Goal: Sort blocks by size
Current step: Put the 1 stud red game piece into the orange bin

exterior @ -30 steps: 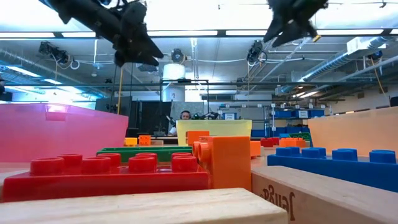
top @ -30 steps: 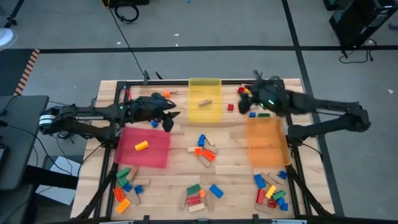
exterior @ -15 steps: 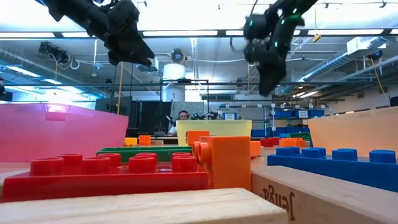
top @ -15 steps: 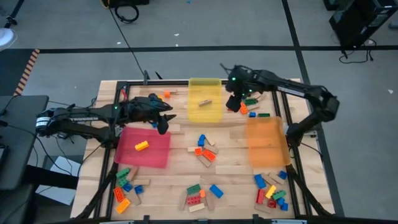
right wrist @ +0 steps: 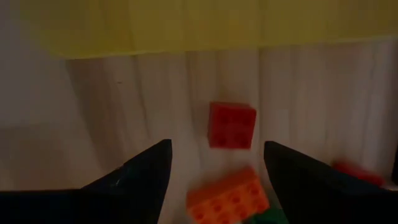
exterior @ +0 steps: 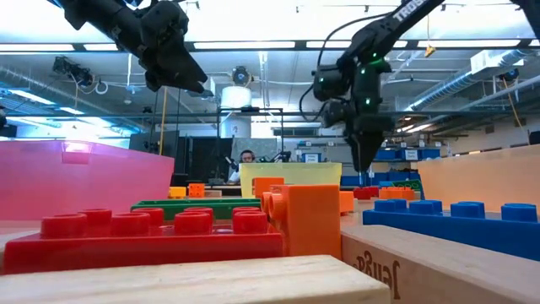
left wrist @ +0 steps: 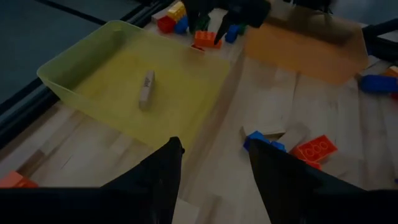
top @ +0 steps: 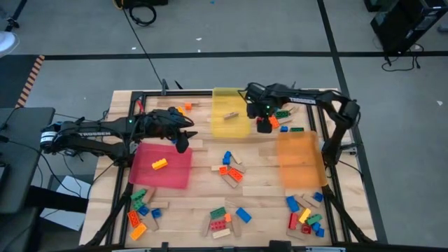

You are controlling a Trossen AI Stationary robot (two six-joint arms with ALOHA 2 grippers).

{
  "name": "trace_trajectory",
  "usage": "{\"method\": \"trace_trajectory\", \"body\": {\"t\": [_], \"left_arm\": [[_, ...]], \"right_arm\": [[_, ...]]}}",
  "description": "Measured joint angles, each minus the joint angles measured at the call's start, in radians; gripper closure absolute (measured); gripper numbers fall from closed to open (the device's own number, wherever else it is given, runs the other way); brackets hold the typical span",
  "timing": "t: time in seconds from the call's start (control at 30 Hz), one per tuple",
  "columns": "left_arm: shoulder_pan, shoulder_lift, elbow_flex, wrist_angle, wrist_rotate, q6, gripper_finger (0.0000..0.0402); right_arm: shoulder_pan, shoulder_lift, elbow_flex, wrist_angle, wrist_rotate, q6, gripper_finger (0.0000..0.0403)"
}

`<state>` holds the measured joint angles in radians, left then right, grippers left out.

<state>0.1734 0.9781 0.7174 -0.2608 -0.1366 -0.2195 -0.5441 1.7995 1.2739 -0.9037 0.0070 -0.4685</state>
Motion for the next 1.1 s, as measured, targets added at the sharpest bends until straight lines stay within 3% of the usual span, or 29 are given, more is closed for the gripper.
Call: {"method": "trace_trajectory", "body": {"t": [0.27,0.63,0.97,1.1], "left_arm": [[0.0,0.0,0.0,0.0,0.0,-0.021,0.0204],[0.0,0.0,0.0,0.007,0.0,-0.024,0.0204],[0.001,0.001,0.0,0.009,-0.001,-0.023,0.0204],[0.002,0.001,0.0,0.011,-0.001,-0.023,0.0204]], "right_arm": [[-0.028,0.079,0.0,0.058,0.0,-0.049,0.0128],[-0.076,0.138,0.0,0.095,-0.008,0.002,0.0137],[-0.102,0.174,0.001,0.095,-0.061,0.05,0.0173],[-0.102,0.17,-0.001,0.107,-0.061,0.051,0.0209]]}}
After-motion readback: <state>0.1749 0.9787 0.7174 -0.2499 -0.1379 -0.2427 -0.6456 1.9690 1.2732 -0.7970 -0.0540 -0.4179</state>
